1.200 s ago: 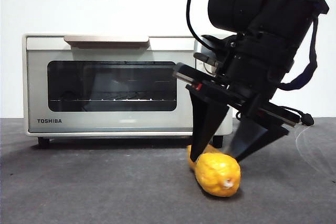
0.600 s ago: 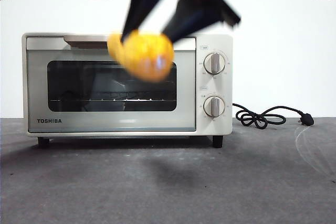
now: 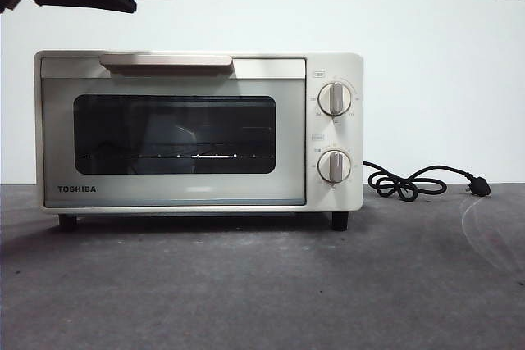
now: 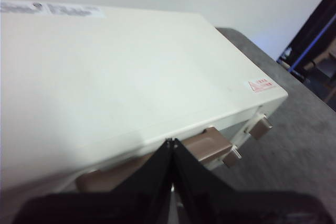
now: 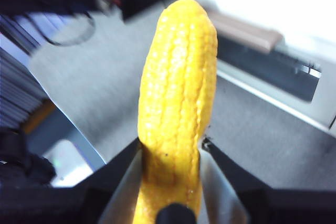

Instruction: Take the corn from the table,put the corn in the oven

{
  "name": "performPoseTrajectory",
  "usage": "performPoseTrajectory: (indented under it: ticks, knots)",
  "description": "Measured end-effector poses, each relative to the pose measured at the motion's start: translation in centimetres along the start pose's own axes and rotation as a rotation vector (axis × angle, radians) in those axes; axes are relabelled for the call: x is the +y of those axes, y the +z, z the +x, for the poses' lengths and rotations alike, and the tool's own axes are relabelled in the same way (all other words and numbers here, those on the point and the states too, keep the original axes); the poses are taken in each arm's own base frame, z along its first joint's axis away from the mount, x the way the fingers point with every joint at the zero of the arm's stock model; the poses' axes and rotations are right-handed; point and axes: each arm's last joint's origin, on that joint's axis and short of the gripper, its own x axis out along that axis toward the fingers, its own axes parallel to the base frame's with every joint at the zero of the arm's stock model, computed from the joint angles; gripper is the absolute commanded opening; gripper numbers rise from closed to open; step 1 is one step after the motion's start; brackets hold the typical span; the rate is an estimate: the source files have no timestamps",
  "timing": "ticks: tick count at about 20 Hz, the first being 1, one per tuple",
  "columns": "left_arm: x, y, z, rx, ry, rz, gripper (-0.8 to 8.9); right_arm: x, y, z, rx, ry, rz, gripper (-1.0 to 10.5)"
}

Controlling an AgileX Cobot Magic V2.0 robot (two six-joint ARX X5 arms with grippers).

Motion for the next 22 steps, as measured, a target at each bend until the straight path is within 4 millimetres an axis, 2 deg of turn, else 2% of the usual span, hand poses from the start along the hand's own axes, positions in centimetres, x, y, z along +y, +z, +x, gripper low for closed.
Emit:
performPoseTrajectory:
  ticks: [3,5,8,16,22]
  knots:
    - [-0.6,2.2,0.7,0.088,0.001,0.003,-0.06,0.1,0.6,-1.6,-0.018,-0.049,-0.001,-0.1]
    - [-1.2,3.7,1.5,0.179,-0.002,0.029,-0.06,0.0,0.7,-2.0,-0.010,-0.074,-0.002,-0.1]
    - [-1.9,4.7,3.1,0.306,-0.013,0.064,-0.06,0.0,0.6,-2.1,-0.003,-0.085,-0.014,-0.1]
    - [-2.0,3.5,5.5,0.391,0.056,0.109,-0.06,0.0,0.6,-2.1,0.004,-0.087,-0.020,-0.1]
    - [-1.9,2.9,6.2,0.427,0.093,0.129,-0.06,0.0,0.6,-2.1,0.004,-0.087,-0.024,-0.1]
